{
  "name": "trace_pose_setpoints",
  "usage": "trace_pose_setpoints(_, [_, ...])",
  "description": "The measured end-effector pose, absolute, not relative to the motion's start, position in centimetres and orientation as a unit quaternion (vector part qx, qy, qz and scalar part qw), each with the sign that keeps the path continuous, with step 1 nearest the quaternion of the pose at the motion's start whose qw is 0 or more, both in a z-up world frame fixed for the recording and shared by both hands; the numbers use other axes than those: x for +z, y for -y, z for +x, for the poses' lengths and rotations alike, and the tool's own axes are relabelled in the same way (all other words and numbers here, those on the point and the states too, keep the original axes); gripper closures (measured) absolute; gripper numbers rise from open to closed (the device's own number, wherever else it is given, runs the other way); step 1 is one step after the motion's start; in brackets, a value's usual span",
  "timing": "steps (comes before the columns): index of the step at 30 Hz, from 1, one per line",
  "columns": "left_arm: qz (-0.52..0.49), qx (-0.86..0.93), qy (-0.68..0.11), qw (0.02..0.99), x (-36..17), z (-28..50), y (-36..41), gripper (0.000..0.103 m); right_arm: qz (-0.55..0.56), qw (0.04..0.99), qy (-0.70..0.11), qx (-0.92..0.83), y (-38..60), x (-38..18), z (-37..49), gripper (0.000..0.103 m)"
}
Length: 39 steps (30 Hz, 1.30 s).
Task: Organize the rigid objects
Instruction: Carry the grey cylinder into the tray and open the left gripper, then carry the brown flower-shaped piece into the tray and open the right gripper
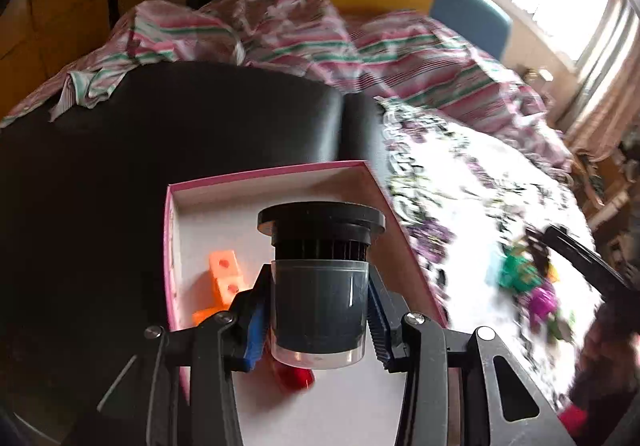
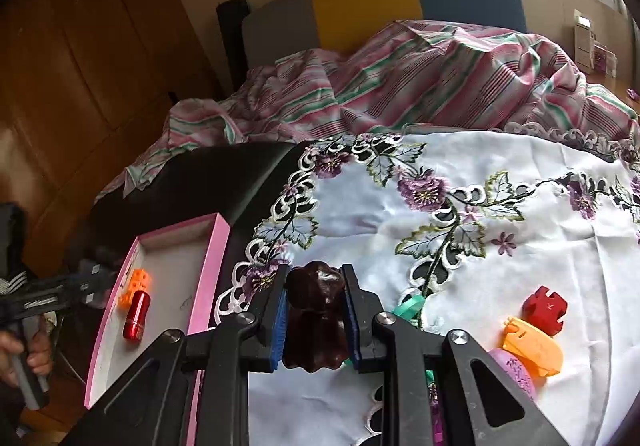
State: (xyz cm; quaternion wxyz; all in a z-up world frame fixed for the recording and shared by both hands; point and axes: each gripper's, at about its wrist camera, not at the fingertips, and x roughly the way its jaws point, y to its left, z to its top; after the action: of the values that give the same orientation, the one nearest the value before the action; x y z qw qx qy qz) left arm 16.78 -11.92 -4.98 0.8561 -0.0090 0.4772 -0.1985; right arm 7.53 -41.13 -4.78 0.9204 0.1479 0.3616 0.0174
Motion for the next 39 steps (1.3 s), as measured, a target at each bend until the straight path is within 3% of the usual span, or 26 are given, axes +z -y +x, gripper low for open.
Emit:
trace_pose_setpoints(7, [-0.004, -0.176, -0.506, 0.844, -8.6, 18.7, 13.1, 0.058, 0.146, 0.917, -0.37, 0.016, 41.3, -5.3, 7.7, 0.08])
trace_pose_setpoints(11, [-0.004, -0.18, -0.493, 0.851, -8.4, 18.0, 12.3, 0.047, 0.142, 0.917, -0.373, 0.018, 41.1, -5.4, 8.0, 0.08])
trace_pose_setpoints(18, [-0.002, -0.173, -0.452, 0.875, -5.9, 14.5, 10.1, 0.038, 0.137, 0.917, -0.374, 0.022, 40.8, -5.4, 7.9, 0.08])
trace_pose_setpoints(26, [0.019, -0.153, -0.44, 0.885, -5.2, 9.4, 8.2, 0.038, 0.129, 0.914, -0.38, 0.051, 39.2, -5.2, 7.9, 0.08])
trace_pose_setpoints(39, [0.036, -0.116, -0.422, 0.899, -5.0, 5.1, 5.5, 0.037, 0.076, 0.91, -0.386, 0.134, 28.3, -3.3, 8.3, 0.08])
